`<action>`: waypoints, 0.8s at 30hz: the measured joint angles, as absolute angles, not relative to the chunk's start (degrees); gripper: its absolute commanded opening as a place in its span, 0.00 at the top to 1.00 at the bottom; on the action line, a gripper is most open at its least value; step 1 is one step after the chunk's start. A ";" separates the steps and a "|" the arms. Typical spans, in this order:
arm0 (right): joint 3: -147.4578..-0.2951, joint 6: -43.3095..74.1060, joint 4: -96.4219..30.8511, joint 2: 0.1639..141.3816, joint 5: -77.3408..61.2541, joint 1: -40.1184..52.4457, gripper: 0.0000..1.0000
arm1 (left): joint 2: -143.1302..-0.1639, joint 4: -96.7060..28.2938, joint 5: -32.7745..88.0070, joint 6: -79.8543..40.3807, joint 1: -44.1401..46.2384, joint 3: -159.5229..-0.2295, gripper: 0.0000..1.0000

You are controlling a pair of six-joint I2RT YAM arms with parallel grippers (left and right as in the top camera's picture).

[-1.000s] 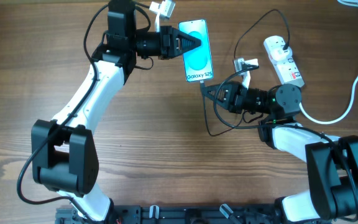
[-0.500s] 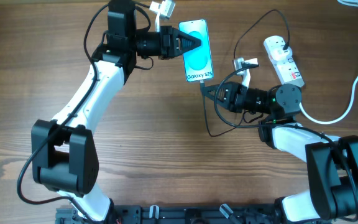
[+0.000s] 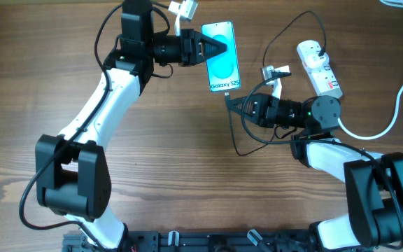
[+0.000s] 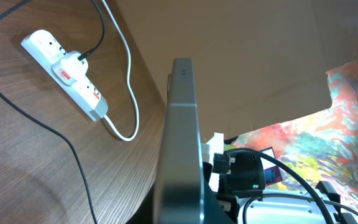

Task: Plug charger to phone and switch on socket
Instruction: 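Align the USB-C plug under the phone's bottom port with the right gripper, then push the plug up into the phone port with the right gripper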

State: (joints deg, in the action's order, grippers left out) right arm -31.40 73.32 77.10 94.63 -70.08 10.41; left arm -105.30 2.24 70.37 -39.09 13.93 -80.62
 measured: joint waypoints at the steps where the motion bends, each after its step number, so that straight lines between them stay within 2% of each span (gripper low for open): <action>1: -31.40 73.30 77.06 94.63 -70.06 10.41 0.96 | -105.30 2.24 70.37 -39.09 13.93 -80.62 0.96; 24: -31.40 73.28 77.08 94.63 -67.51 10.72 0.96 | -105.30 2.42 70.32 -39.09 13.93 -80.62 0.96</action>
